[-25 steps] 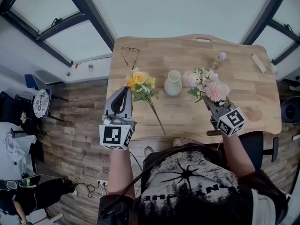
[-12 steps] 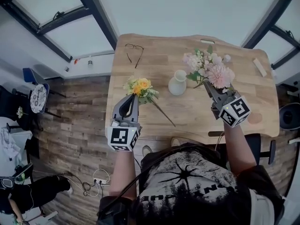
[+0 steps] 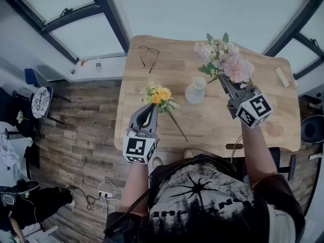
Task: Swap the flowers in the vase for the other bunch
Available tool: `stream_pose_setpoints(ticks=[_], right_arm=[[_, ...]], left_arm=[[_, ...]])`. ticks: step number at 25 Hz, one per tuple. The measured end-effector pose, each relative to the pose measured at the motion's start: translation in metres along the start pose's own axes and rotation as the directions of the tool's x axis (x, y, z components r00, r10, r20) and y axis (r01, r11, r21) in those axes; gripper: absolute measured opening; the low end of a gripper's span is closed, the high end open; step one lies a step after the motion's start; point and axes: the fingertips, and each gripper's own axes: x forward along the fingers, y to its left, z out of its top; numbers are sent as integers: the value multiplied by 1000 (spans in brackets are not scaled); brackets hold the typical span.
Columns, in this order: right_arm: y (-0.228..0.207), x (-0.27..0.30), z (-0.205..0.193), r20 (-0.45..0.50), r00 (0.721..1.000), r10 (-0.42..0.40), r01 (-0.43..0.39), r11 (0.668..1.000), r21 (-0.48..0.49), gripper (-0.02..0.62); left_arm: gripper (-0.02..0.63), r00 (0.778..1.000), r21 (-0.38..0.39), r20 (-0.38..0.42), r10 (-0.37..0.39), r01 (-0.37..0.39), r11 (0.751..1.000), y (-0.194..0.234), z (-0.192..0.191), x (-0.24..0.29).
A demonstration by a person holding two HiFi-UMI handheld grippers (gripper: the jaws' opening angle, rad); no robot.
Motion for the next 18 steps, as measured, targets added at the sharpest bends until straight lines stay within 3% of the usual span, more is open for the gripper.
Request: stream_pose_setpoints(ticks=[8, 12, 18], right_arm=[[2, 1, -4, 2, 1000, 32, -32, 999, 4, 34], [3, 12, -12, -15, 999, 48, -47, 998, 30, 34], [18, 35, -42, -43, 997, 67, -65, 996, 63, 34]], left_arm=[[15, 999, 6, -25, -23, 23, 1000, -28, -6, 6], [15, 999, 6, -21, -27, 27, 1000, -27, 6, 9], [15, 999, -12, -48, -20, 20, 1000, -11, -8, 8]])
